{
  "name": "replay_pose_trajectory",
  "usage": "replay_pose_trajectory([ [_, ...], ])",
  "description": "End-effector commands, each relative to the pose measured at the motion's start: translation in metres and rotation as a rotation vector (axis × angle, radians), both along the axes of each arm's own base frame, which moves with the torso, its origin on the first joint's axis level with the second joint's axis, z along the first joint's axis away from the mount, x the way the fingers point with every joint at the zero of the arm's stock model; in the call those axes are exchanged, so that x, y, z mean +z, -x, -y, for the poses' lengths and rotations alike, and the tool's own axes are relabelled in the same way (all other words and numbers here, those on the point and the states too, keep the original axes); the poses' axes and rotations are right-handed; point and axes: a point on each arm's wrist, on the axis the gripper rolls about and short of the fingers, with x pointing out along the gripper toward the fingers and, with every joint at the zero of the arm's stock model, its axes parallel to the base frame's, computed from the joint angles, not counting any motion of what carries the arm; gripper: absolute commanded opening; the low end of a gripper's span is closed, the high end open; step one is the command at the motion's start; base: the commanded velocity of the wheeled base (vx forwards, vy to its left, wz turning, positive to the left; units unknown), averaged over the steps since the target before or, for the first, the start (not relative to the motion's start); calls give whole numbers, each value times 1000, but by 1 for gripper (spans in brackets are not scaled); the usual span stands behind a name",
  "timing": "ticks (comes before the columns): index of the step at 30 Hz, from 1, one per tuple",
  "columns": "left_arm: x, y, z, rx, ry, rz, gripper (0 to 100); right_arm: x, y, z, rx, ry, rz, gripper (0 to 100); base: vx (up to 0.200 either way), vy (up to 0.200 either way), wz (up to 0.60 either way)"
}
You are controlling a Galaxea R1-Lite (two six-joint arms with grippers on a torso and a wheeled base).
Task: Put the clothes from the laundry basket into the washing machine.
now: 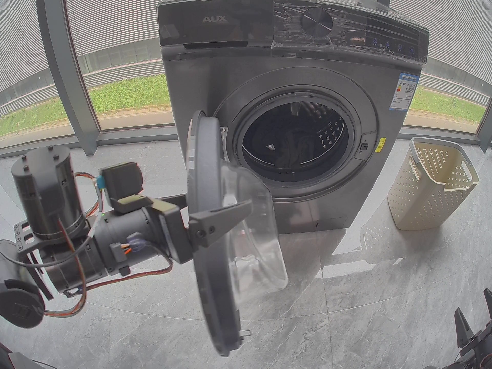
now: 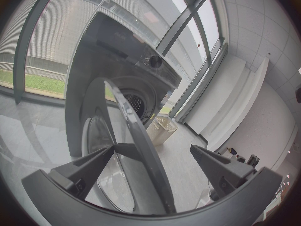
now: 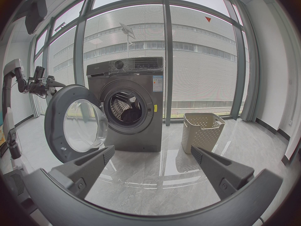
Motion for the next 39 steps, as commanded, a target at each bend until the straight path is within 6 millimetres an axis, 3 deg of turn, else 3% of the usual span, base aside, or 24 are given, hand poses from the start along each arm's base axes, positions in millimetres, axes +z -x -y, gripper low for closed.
replay_pose_trajectory([
  [1,-17,-17,27,-5,-9,-7,100,-5,-1,0,0,0,-17,100,0,0,0],
  [8,-10,-8,14,21,21,15,100,-5,-1,0,0,0,-17,100,0,0,0],
  [11,-10,3,-6,53,15,18,100,-5,-1,0,0,0,-17,100,0,0,0],
  [17,-24,9,-24,100,-43,11,100,-5,-1,0,0,0,-17,100,0,0,0],
  [30,-29,-33,6,141,-69,2,100,-5,-1,0,0,0,-17,100,0,0,0],
  [39,-27,-74,40,171,-57,20,100,-5,-1,0,0,0,-17,100,0,0,0],
])
